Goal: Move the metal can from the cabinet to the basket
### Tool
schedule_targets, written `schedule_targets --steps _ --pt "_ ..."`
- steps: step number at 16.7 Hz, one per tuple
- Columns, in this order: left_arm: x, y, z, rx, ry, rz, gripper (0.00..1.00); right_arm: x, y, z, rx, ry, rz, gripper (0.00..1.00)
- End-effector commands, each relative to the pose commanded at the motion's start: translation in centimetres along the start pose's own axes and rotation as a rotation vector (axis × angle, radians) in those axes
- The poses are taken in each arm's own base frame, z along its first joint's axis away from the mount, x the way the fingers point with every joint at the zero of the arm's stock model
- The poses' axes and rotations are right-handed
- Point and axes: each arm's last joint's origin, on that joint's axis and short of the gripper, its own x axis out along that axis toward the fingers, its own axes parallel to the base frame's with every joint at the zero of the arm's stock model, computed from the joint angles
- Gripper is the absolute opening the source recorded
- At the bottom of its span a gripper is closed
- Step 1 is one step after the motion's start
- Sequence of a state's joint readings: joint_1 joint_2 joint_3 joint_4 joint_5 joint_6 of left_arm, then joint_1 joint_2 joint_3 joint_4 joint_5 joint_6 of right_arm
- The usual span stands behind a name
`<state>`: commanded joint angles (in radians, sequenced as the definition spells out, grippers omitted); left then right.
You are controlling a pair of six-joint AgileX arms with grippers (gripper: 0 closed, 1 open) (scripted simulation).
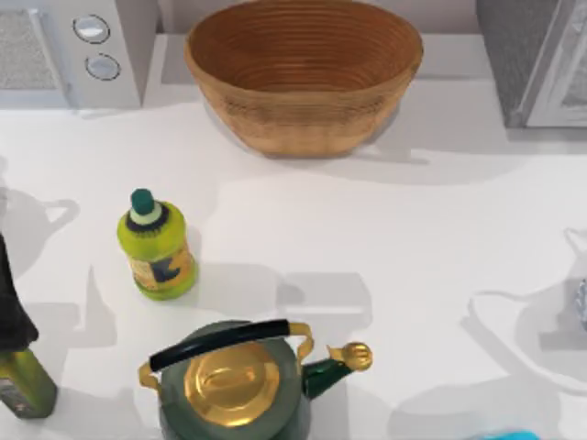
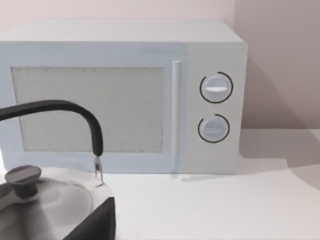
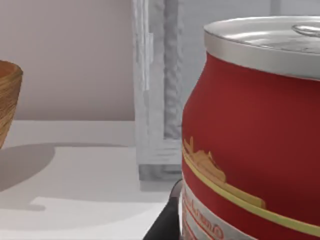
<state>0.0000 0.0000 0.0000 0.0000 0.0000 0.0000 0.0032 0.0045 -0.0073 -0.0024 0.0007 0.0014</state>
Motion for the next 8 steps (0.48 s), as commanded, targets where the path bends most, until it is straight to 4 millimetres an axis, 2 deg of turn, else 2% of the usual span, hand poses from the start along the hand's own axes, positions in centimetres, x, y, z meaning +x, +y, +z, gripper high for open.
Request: schedule_targets --steps 2,4,8 --pt "0.0 0.0 0.0 0.000 0.000 0.000 1.00 0.0 0.1 0.2 0.000 -0.003 0.005 0.00" --pt "0.0 0.0 0.0 0.000 0.000 0.000 1.00 0.0 0.3 1.3 0.001 -0.017 0.024 0.00" --pt "0.0 0.0 0.0 0.000 0.000 0.000 1.00 0.4 1.2 5.7 0.003 -0.056 0.069 0.00"
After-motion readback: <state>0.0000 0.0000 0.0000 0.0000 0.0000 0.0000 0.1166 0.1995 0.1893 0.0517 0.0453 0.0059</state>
